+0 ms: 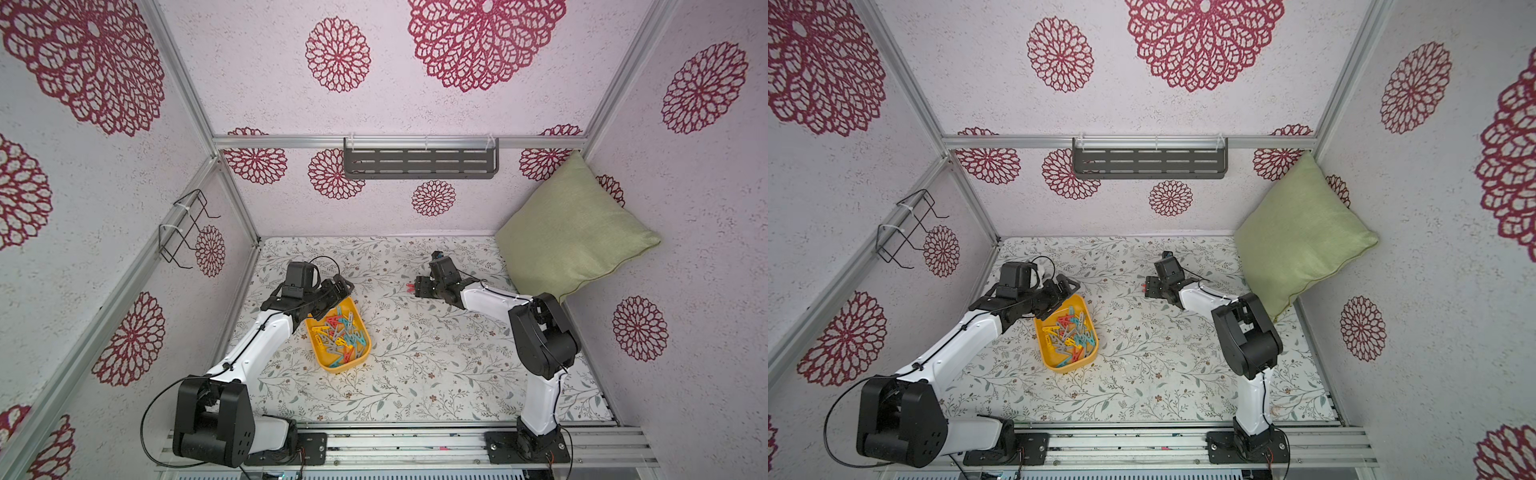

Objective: Put the clothespins into the storage box
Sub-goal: Place the clothespin in the storage box, then pick up the clothespin from the center of the board.

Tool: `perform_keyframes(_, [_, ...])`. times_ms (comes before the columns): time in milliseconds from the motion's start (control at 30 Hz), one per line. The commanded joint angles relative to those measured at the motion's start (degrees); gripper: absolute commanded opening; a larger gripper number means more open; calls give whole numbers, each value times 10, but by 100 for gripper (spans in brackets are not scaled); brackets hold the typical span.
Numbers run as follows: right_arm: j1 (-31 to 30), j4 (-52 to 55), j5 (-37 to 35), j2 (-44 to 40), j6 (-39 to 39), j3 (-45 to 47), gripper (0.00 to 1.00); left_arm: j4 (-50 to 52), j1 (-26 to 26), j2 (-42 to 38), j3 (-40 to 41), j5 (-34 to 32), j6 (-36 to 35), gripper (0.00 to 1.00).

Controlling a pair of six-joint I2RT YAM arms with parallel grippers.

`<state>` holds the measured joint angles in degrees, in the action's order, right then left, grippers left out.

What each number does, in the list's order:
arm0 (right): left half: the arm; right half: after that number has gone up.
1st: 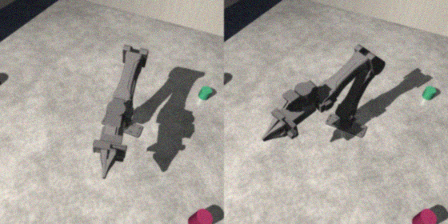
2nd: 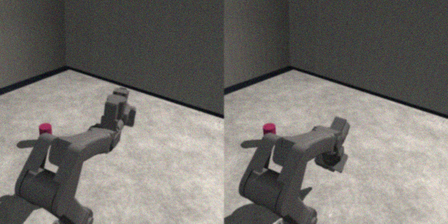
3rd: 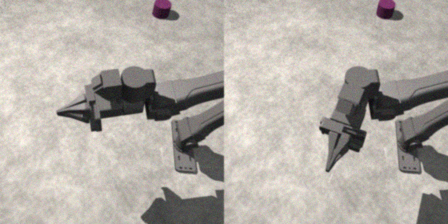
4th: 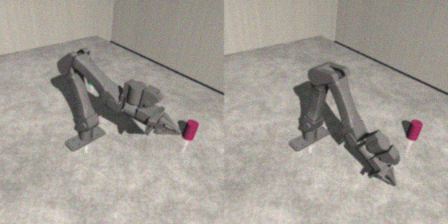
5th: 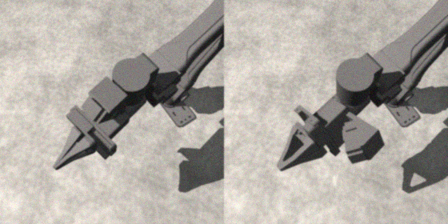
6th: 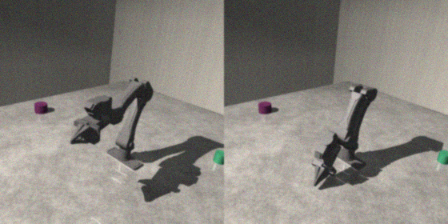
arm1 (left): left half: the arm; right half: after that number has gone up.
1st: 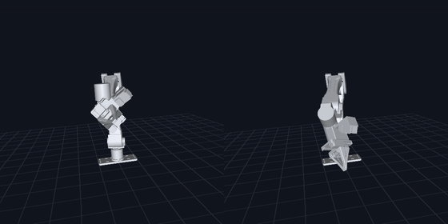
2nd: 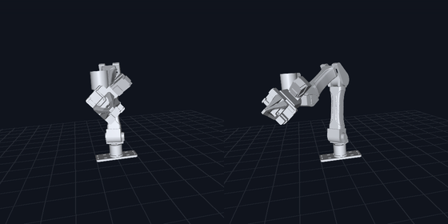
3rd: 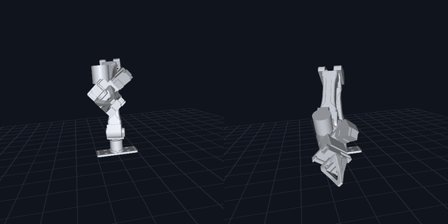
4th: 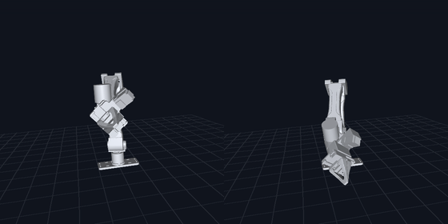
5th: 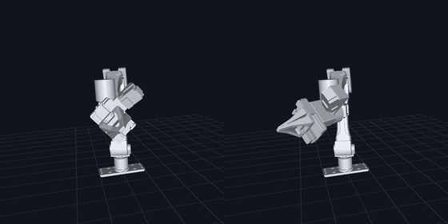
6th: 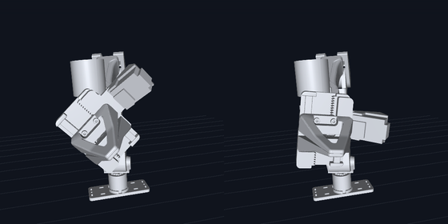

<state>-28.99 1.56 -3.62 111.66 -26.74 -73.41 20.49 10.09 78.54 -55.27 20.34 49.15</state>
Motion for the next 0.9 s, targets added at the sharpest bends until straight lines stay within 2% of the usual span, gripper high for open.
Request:
perform_keyframes(0, [5,-17,19,17,-14,-13,77,-19,5,14,-15,-2,-5,97])
perform_keyframes(367, [27,-16,36,76,-30,-57,80,-27,5,35,-24,4,-9,97])
perform_keyframes(867, [31,36,55,179,-28,-202,79,-26,4,41,-20,7,-19,97])
